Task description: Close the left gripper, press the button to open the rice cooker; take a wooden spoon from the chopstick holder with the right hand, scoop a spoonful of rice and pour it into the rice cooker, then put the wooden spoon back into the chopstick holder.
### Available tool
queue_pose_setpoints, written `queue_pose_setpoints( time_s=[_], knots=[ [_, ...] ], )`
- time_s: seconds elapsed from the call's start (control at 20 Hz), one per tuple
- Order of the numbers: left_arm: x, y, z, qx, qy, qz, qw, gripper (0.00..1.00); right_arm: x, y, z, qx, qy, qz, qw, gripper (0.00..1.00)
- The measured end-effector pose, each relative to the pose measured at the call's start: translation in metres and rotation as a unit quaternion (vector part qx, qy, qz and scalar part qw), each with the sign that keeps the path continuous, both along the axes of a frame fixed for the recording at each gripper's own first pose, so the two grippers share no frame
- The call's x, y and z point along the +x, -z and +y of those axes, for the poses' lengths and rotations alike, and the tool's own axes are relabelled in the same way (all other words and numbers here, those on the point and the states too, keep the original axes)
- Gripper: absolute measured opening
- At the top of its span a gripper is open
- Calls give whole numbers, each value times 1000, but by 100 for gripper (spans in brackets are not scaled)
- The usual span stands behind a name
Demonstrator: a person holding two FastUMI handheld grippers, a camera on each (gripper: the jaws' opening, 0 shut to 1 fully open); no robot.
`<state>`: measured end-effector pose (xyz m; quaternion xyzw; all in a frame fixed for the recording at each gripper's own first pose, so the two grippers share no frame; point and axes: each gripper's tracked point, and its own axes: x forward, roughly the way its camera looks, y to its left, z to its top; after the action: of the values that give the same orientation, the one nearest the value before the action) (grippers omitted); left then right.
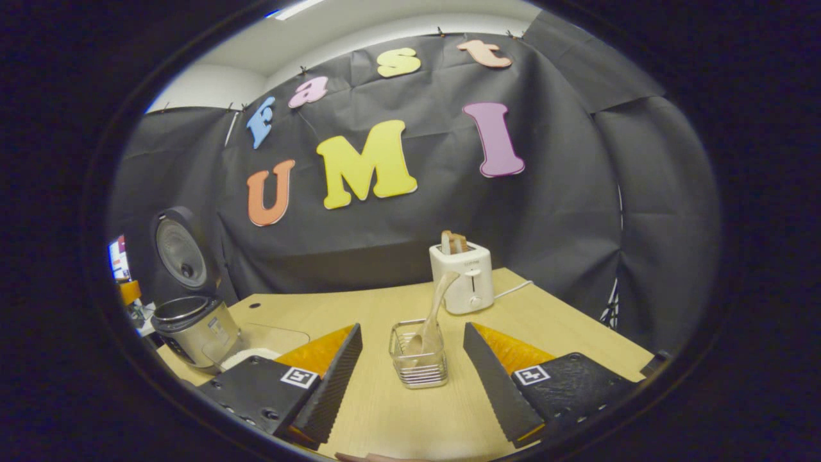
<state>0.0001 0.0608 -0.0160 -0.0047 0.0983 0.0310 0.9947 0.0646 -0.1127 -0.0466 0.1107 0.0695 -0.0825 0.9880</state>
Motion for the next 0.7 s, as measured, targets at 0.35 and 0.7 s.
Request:
queue_pose_setpoints(
  time_s=[0.35, 0.7],
  knots=[
    [-8, -5, -13, -13, 39, -16, 999, 98, 64, 12, -11, 9, -19, 54, 998, 95],
    [-15, -12, -27, 6, 81, -34, 996, 98, 124, 34, -20, 21, -16, 113, 993, 95]
  ],
)
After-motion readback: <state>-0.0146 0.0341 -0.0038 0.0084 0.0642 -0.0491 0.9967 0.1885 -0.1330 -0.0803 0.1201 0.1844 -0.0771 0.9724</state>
